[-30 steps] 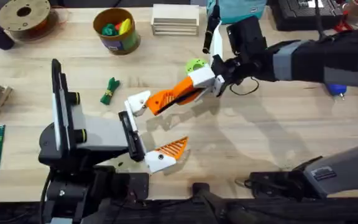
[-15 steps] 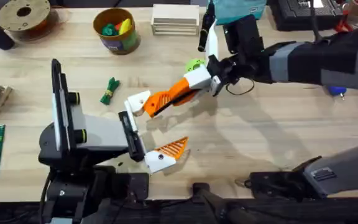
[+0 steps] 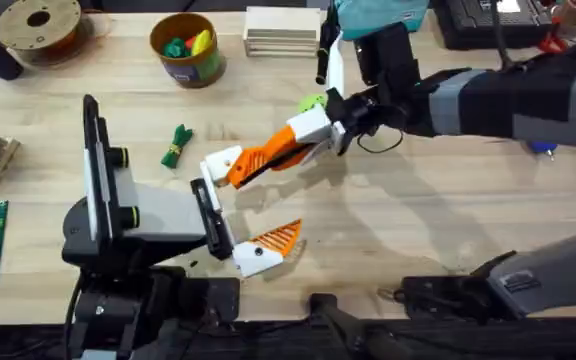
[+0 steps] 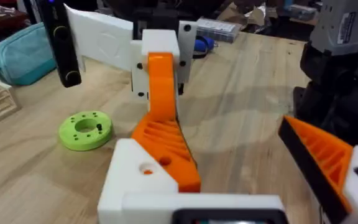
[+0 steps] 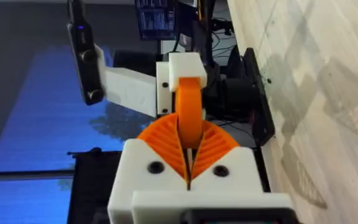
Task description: Pick up the gripper from the table and insert it into the empty holder that is missing its gripper. Then pick up a screw, insert it into the mounting hole, and use the screwdriver to tighten it. Finally, clean up the table by picking up the vegetable and placing it into the bucket.
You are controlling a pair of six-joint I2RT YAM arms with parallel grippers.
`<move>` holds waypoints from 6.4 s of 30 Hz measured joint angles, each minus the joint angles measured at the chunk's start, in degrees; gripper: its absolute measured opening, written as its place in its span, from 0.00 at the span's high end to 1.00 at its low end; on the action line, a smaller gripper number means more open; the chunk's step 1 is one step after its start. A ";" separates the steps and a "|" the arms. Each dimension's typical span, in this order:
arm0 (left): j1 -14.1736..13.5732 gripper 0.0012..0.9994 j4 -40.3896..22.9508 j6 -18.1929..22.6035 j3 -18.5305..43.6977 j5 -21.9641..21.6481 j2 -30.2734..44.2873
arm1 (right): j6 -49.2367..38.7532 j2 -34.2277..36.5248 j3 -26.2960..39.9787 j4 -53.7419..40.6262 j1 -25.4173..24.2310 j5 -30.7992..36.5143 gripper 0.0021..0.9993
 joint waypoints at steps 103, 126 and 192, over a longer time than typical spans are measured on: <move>1.36 0.01 0.70 -5.01 0.00 -6.42 0.42 | 17.99 -12.22 -14.83 28.98 10.72 35.59 1.00; 1.31 0.01 0.64 -4.88 0.02 -6.50 0.44 | 18.51 -14.25 -15.54 27.02 12.07 39.61 1.00; 1.14 0.01 0.70 -6.13 0.02 -7.24 0.50 | 28.83 -15.15 -18.64 32.31 15.30 49.58 1.00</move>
